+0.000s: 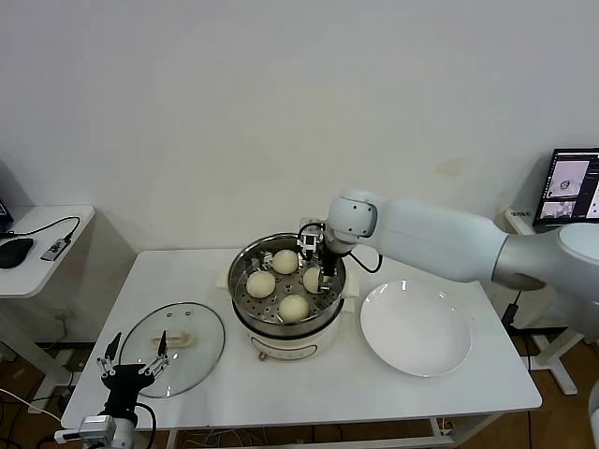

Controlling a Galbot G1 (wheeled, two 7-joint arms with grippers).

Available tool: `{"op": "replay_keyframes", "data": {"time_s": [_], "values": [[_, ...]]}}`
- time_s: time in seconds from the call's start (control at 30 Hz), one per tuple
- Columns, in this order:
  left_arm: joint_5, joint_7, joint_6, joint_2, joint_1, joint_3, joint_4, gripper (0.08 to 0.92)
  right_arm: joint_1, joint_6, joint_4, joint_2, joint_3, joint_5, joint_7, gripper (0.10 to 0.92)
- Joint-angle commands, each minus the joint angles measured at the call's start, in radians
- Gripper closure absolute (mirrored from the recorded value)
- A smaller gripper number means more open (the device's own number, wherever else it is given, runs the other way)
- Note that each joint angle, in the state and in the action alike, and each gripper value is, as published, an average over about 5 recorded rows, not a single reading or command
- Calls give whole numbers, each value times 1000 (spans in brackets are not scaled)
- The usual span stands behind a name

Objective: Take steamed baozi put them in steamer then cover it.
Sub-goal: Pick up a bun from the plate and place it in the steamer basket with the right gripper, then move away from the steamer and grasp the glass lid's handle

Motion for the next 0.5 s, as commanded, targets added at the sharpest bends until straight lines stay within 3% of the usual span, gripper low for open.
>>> {"op": "replay_keyframes", "data": {"time_s": [0.03,0.2,0.37,0.5], "values": [[8,1,4,1,-5,4,0,177,24,3,89,-113,65,36,2,205],[10,2,4,2,-8,6,3,177,5,42,230,-228,123,113,93,203],[21,3,1,1,-9,7,3,177,-108,122,430,-379,235,238,337,203],[32,12,-2,3,-8,10,0,177,-296,260,522,-499,389,230,496,203]]}}
